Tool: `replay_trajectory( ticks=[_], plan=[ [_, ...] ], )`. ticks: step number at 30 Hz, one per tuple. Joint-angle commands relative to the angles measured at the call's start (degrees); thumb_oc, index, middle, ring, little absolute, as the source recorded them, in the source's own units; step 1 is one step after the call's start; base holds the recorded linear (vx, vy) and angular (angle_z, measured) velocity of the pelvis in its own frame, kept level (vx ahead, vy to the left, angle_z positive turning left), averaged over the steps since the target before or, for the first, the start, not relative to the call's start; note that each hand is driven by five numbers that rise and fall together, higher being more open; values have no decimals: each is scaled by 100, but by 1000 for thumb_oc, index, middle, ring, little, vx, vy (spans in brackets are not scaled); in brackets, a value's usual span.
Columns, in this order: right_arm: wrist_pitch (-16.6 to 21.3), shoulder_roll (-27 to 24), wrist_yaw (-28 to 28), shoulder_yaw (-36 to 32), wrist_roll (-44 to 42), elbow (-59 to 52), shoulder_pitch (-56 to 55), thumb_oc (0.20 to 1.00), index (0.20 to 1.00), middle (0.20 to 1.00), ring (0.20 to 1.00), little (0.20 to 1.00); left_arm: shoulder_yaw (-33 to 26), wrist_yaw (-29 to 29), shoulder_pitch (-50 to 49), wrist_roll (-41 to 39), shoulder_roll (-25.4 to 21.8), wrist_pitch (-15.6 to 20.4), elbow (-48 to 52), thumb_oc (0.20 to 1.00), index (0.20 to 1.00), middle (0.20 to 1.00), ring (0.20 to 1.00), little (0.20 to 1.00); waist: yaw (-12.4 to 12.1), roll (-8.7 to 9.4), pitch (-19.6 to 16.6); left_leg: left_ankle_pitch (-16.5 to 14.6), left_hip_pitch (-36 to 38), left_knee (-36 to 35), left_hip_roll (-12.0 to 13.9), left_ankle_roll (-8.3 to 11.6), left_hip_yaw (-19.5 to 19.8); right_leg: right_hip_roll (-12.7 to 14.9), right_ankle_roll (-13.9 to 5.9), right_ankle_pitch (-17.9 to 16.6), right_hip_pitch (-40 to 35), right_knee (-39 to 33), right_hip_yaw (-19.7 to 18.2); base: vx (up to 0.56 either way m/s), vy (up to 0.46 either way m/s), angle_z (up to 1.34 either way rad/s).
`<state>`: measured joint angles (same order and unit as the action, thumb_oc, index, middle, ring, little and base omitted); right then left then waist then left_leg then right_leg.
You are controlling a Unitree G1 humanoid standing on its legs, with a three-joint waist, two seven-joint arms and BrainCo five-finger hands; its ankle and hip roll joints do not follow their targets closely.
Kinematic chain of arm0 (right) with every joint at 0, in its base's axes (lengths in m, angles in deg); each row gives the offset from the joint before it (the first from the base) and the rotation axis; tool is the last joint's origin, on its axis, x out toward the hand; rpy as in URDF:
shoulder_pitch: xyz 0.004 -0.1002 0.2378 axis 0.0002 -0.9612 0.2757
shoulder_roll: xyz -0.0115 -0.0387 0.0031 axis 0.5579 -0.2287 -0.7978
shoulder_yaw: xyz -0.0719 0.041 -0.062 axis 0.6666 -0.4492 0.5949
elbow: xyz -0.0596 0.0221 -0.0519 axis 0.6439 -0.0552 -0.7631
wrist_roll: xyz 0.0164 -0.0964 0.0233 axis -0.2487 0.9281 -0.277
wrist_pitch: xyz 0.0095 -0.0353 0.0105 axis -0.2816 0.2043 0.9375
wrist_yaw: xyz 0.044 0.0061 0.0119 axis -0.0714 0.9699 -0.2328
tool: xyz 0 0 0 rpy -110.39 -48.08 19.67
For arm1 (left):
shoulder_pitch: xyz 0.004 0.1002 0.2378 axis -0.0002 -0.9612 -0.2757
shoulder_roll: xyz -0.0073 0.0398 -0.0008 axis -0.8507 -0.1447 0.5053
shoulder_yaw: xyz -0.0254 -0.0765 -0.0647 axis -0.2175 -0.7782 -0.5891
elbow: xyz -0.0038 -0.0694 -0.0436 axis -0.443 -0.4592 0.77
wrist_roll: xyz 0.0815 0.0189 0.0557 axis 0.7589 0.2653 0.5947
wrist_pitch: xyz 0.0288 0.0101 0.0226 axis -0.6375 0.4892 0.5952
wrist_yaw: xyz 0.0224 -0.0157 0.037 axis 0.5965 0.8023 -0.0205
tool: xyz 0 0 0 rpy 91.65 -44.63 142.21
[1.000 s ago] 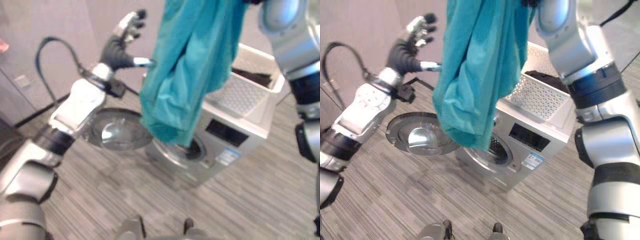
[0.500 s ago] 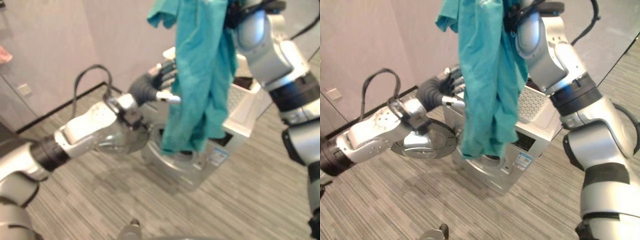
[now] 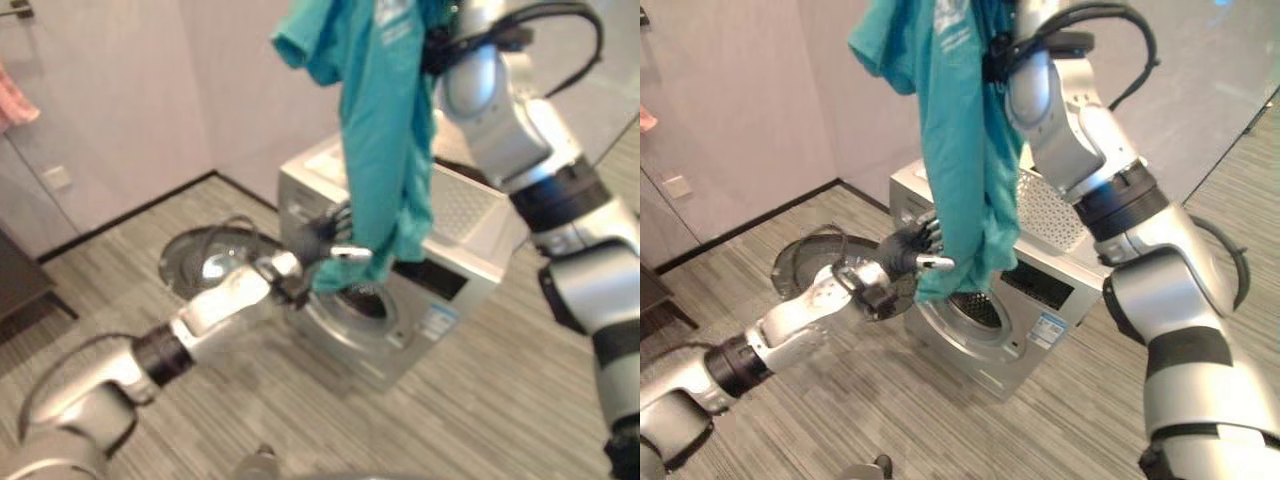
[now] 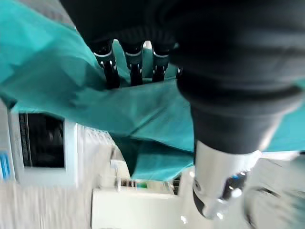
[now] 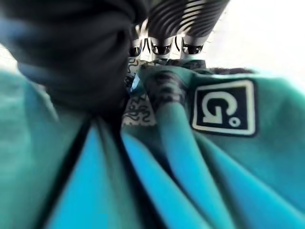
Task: Grab the laundry basket,head to the washer,open it,put in the laundry and shut it.
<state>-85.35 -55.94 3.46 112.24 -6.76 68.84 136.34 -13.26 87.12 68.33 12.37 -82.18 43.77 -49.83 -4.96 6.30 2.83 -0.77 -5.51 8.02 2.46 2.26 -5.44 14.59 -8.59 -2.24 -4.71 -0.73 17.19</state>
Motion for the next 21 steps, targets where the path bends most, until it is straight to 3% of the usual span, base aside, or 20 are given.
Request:
replay_trajectory(
  ticks=[1,2,5,8,14,21],
  plan=[
    [96,-164,-24,-554,78,-289,368,200,200,200,200,200,-527,175,345,1122,62,171,-127,1000,1000,1000,1000,1000,-21,11,-37,-609,258,-376,2,-313,472,69,-113,218,225,418,-198,0,0,0],
    [148,-131,-1,-660,32,-390,301,200,200,200,200,200,-769,345,450,1845,372,203,-594,1000,1000,1000,1000,1000,17,24,-32,-623,270,-389,4,-316,467,66,-108,233,258,424,-233,34,4,-2],
    [232,-13,27,-811,6,-681,199,200,200,200,200,200,-1178,798,509,2684,876,303,-1221,1000,1000,1000,1000,1000,76,49,-20,-636,297,-411,21,-321,431,50,-94,261,309,439,-291,34,-5,-6],
    [299,75,36,-881,-47,-921,68,200,200,200,200,200,-1281,1018,455,2929,1129,364,-1489,1000,1000,1000,1000,1000,131,67,-23,-632,312,-431,27,-317,410,40,-86,272,339,449,-329,20,-6,-10],
    [535,323,75,-850,-301,-1337,-141,200,200,200,200,200,-1528,1324,285,2482,1437,596,-1501,1000,1000,1000,1000,1000,307,91,-77,-576,385,-584,44,-303,286,-1,-68,271,400,472,-376,21,6,-9],
    [733,261,345,-854,-388,-1806,-462,200,200,200,200,200,-1797,1310,121,2383,1314,664,-1214,1000,1000,1000,1000,1000,378,86,-135,-556,497,-684,78,-286,199,-41,-66,258,374,398,-404,10,-1,-5]
  ],
)
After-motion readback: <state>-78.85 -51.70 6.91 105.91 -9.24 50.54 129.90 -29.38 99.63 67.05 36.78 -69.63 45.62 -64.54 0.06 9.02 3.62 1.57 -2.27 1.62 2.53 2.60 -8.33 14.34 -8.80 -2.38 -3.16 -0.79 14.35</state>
